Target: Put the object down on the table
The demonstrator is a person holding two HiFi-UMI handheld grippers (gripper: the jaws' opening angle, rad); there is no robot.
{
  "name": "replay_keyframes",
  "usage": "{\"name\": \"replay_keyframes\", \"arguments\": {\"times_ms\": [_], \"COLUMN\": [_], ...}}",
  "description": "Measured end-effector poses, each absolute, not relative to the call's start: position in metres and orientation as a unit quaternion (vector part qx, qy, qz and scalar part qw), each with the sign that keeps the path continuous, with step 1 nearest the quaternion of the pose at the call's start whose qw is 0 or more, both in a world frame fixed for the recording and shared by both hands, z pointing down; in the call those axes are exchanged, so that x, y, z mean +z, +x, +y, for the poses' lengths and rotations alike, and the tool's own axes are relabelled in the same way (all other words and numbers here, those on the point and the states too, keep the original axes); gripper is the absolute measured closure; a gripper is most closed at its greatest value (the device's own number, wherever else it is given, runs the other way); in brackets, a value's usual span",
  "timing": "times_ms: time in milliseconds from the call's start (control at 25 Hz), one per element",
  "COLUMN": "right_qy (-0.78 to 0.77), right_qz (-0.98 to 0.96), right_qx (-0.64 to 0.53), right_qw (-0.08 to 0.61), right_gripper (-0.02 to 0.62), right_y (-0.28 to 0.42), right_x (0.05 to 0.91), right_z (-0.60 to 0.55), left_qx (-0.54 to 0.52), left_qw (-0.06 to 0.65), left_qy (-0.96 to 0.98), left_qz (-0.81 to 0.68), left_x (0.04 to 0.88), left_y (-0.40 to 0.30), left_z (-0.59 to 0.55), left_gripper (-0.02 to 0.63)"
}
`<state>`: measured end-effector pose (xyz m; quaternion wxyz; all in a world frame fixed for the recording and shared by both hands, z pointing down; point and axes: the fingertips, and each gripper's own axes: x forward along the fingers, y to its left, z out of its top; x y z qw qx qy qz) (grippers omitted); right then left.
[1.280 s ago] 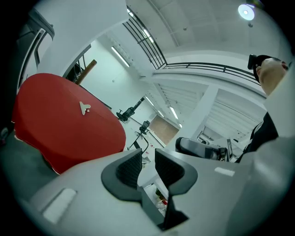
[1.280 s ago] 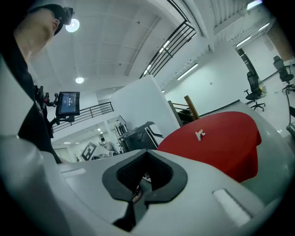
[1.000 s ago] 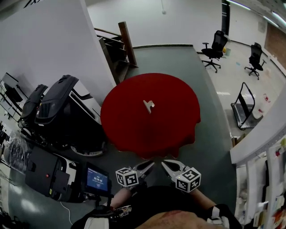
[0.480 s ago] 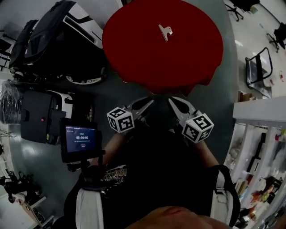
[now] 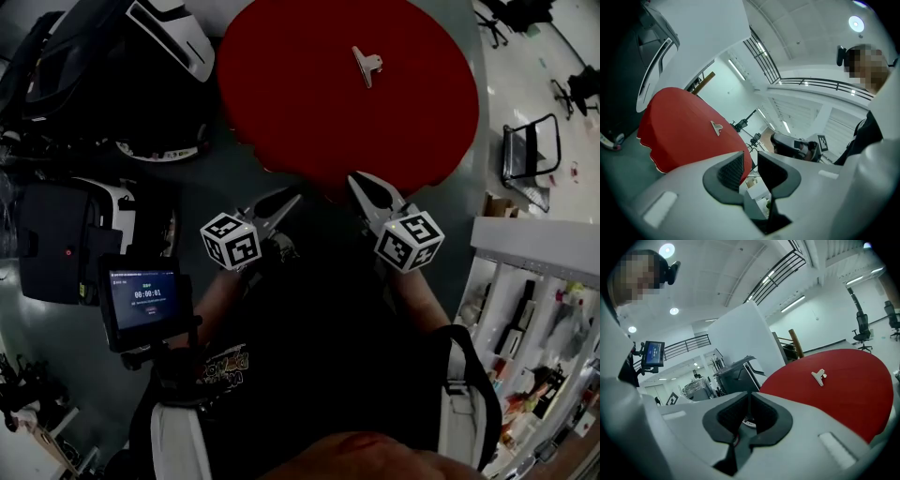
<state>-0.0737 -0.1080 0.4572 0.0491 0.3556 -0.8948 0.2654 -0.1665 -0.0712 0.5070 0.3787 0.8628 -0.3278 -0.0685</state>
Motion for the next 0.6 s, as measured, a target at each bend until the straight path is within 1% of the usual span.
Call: {"name": "replay_keyframes", "arguments": {"times_ms": [120,280,480,600], "right_qy": [0.362,0.369,0.392,0.412], "right_qz": [-0.893,-0.882,-0.851,-0.823], "right_qx": [0.261,0.28,0.323,0.357], "right_qw": [0.059,0.092,0.138,0.158], "right_gripper": [0.571,0.569,0.561,0.558], "right_y": [-0.063,-0.046,-0.003,0.035], "right_x": [0.466,0.493,0.552,0.593], "right_z": [-0.122,-0.169,-0.267,-0.339], "left_qx": [-0.066,-0.061,-0.08,-0.083], "left_qw": [0.373,0.369,0.379,0.37], "left_qy": [0.862,0.856,0.837,0.827], "left_qz": [-0.338,-0.358,-0.387,-0.415], "left_x": [0.508,0.514,0.513,0.511], "left_y": [-0.166,-0.171,-0.162,-0.153], "left_z": [-0.066,-0.079,-0.115,-0.14], "left_gripper": [0.513,0.513,0.512,0.512]}}
